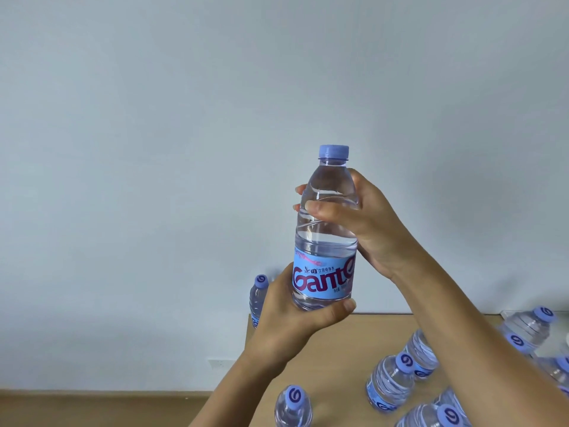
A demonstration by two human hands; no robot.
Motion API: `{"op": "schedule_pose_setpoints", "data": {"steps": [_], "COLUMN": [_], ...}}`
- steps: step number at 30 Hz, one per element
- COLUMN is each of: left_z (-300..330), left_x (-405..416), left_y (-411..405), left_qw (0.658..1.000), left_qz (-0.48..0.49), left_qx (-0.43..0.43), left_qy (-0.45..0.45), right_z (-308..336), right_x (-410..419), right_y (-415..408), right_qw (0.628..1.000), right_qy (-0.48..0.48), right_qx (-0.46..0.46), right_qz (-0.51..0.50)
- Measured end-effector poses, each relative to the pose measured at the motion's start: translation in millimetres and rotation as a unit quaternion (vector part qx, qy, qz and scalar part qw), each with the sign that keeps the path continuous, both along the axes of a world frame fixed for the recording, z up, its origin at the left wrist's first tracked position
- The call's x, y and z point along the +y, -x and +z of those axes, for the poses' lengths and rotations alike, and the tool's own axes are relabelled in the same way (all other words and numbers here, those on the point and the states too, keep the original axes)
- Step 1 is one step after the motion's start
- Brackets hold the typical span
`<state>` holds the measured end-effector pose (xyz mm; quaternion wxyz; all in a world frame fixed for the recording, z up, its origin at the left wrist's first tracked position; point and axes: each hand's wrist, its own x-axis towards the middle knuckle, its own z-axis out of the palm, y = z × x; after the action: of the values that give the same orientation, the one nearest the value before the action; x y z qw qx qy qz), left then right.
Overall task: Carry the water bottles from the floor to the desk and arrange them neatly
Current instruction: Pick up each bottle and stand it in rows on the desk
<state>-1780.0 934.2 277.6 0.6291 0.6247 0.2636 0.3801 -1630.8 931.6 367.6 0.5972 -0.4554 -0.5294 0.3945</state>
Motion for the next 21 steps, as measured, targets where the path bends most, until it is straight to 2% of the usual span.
{"op": "schedule_pose_setpoints", "data": {"steps": [9, 13, 21], "left_z": [-21, -39, -93], "left_x": [8, 20, 39], "left_y": [-7, -10, -19], "left_qw": [0.999, 0.997, 0.986], "left_qz": [-0.021, -0.02, -0.015], "left_qx": [0.029, 0.07, 0.168], "left_qy": [0.015, 0.02, 0.004], "right_z": [-16, -31, -88], "right_x": [-2, -5, -5], "right_y": [-14, -21, -33], "right_qw": [0.998, 0.996, 0.986], "right_qy": [0.041, 0.029, 0.109], "right_qx": [-0.04, -0.075, -0.117], "right_qz": [-0.025, -0.042, -0.048]}}
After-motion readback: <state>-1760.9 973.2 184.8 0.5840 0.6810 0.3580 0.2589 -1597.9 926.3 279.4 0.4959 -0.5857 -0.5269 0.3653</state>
